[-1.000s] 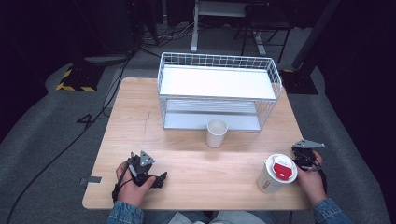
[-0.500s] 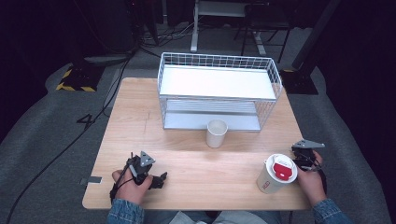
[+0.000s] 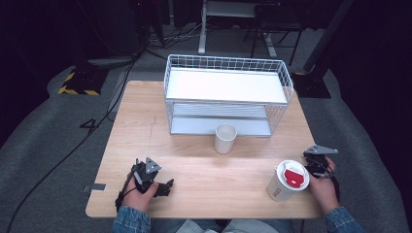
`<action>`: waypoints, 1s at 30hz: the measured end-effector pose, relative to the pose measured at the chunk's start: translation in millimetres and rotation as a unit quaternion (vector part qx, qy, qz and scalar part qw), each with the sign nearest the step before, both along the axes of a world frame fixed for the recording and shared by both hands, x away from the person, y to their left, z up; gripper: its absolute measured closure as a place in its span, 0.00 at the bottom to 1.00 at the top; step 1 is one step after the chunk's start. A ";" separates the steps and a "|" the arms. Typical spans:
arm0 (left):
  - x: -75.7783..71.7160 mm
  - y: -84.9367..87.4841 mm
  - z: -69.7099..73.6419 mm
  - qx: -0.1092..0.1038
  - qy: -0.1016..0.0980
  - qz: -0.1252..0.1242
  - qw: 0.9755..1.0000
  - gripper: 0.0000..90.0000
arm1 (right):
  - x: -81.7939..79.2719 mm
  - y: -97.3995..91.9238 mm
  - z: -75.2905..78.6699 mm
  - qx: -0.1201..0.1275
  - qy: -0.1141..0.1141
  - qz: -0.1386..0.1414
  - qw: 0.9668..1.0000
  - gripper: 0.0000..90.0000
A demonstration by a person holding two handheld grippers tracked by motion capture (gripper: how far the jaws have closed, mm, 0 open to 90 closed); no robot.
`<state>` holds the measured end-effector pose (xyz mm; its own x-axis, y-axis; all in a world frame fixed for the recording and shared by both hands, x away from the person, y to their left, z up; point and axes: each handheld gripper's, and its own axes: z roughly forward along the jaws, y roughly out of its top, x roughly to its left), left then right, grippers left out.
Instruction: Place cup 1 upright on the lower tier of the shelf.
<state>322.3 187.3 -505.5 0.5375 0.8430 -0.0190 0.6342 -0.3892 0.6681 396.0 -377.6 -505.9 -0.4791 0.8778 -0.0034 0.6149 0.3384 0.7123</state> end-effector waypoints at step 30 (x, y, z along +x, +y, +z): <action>-14.6 -7.5 38.6 -0.123 -0.120 -0.030 0.985 0.17 | 0.0 0.0 0.0 0.000 0.000 0.000 1.000 0.00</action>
<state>307.6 179.8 -466.9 0.6006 0.7950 -0.0852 0.4268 -0.2287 0.8750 396.0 -377.6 -505.9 -0.4792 0.8777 -0.0035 0.6149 0.3385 0.7123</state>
